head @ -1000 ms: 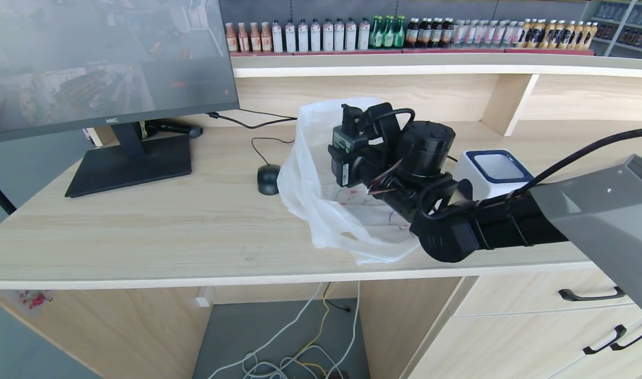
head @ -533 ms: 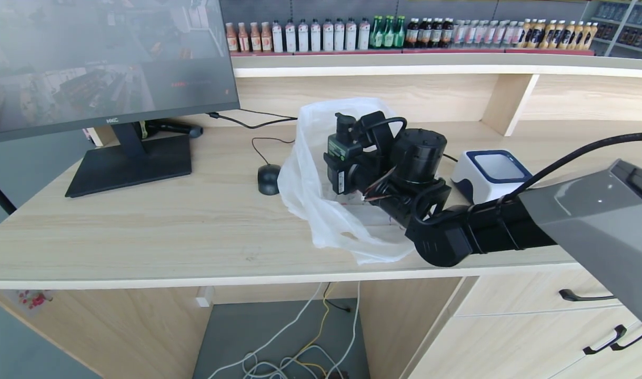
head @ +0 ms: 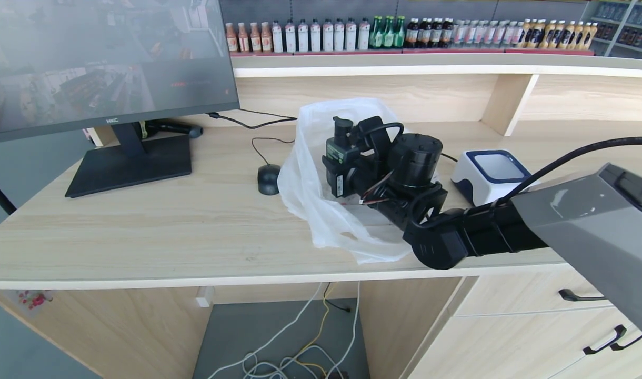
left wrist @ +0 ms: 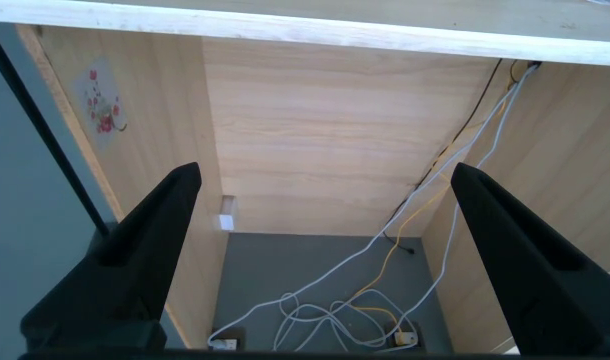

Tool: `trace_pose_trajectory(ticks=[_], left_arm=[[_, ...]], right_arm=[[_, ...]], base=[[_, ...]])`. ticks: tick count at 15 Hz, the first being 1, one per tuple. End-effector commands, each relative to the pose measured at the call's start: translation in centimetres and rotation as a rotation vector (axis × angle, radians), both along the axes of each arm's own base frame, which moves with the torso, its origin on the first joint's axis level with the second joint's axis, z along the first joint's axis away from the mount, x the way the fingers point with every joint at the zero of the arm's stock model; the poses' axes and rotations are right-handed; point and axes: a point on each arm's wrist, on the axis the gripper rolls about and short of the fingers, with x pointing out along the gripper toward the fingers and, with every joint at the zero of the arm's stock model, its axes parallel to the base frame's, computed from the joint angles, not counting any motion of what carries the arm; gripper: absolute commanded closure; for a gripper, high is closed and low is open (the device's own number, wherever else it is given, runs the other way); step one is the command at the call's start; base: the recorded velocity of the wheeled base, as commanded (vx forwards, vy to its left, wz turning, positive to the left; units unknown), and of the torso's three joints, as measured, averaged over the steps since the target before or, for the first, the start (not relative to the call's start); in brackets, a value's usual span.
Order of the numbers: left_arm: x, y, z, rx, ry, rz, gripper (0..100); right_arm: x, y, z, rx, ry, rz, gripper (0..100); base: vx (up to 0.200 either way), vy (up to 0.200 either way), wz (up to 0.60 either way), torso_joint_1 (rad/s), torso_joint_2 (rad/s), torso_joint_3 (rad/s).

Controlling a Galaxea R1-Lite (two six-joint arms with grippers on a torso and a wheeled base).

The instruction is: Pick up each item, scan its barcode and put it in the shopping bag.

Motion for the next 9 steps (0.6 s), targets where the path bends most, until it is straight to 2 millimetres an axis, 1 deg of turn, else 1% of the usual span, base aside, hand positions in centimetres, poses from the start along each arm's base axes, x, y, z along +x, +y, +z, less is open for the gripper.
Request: trace_pose_trajectory(ticks=[1, 9], left_arm=[[0.0, 0.0, 0.0, 0.0, -0.001, 0.0, 0], [0.0, 0.0, 0.0, 0.0, -0.001, 0.0, 0]], right_arm=[[0.21, 0.16, -0.79, -0.012, 0.017, 0.001, 100], [0.38, 0.27, -1.3, -0.014, 0.023, -0.001, 100]], base=[[0.0, 0.0, 0.0, 0.0, 0.0, 0.0], [0.0, 0.0, 0.0, 0.0, 0.0, 0.0]])
